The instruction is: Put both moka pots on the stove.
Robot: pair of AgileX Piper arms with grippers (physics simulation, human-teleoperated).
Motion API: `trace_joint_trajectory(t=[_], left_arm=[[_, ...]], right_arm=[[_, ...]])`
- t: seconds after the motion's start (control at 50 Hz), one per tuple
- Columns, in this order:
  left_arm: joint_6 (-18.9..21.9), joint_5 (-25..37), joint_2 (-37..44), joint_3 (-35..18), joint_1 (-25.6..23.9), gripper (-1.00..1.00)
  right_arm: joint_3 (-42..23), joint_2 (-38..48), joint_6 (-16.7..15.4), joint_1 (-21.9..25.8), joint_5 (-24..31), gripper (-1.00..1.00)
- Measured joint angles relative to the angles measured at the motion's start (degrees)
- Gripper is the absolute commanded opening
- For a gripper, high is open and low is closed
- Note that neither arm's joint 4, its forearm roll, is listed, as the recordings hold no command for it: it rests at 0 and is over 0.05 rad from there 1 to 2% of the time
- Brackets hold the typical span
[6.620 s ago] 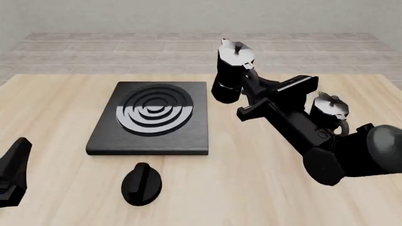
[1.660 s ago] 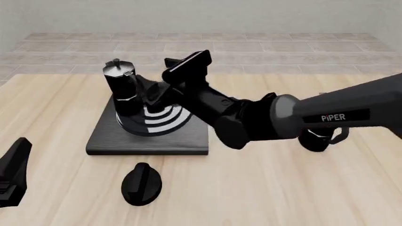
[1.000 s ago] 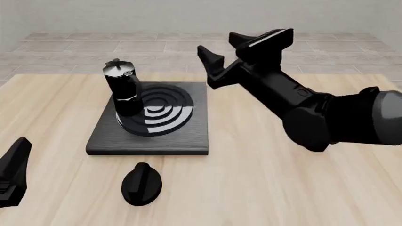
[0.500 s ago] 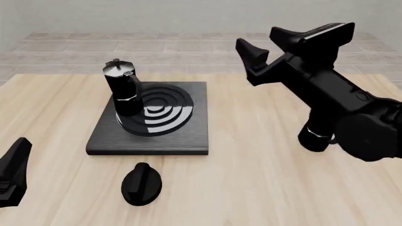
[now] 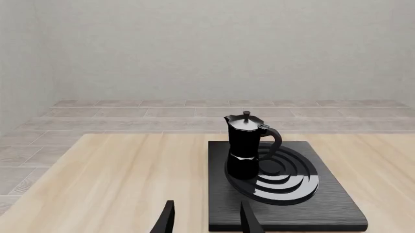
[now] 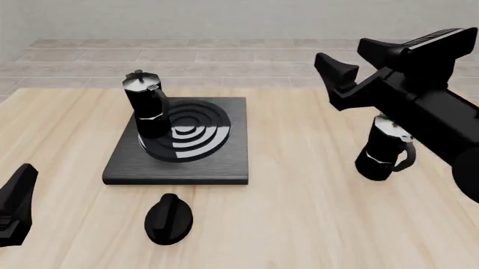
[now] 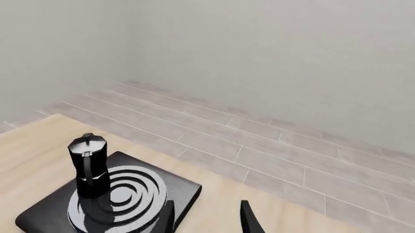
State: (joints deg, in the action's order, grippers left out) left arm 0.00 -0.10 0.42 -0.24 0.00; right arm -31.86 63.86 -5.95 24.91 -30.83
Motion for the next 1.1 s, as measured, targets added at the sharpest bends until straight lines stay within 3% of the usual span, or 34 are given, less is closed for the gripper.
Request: trace_joint_trajectory(t=[0.74,1.1], left_arm=[[0.0,0.0,0.0,0.0,0.0,1.0],[0.0,0.0,0.0,0.0,0.0,1.0]], right_arm=[[5.8,-25.54,3.2,-16.36,23.54,1.0],[10.06,-30.4,4.42,-22.39,30.67,1.0]])
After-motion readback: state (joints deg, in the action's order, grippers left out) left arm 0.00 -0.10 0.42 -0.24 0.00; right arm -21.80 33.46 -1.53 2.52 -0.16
